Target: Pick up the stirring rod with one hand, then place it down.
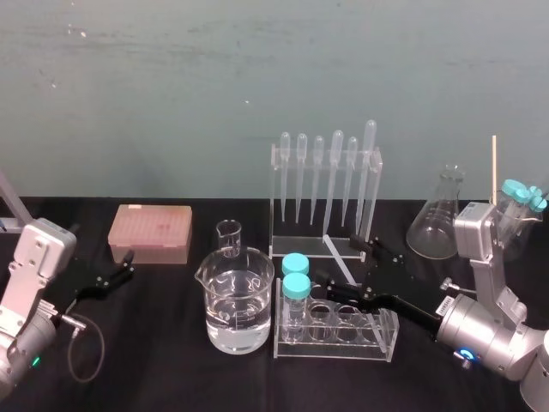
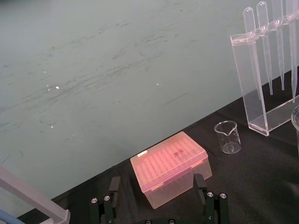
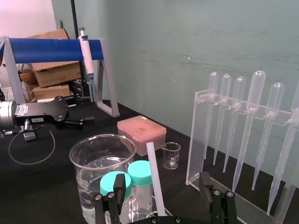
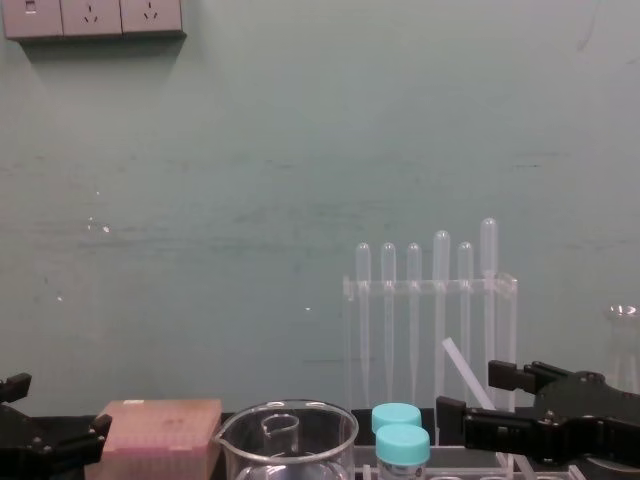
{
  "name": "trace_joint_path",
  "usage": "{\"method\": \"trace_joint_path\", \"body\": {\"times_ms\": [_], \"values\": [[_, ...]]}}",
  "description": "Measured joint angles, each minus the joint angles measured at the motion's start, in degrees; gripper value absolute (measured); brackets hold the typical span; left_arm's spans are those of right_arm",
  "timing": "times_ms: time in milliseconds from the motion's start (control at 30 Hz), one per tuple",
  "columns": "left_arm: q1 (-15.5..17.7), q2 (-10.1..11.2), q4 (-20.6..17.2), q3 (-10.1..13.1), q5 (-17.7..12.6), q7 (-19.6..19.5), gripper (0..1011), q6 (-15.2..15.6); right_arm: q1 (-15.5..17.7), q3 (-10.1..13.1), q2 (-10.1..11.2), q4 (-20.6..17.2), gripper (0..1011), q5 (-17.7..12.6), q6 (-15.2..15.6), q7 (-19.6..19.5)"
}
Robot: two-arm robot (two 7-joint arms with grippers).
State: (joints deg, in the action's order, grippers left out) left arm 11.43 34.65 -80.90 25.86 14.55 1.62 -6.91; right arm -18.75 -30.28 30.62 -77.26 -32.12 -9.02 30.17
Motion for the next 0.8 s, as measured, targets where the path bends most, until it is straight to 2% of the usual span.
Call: {"method": "trace_joint_path", "body": {"times_ms": [500,800], "values": [[0.0,0.0,0.0,0.0,0.0,0.0,1000,0.0,0.0,0.1,0.0,0.0,997,0.2,0.2,0.1],[0.0,0.0,0.0,0.0,0.0,0.0,1000,0.0,0.0,0.1,0.0,0.0,787,0.1,0.1,0.1]]}}
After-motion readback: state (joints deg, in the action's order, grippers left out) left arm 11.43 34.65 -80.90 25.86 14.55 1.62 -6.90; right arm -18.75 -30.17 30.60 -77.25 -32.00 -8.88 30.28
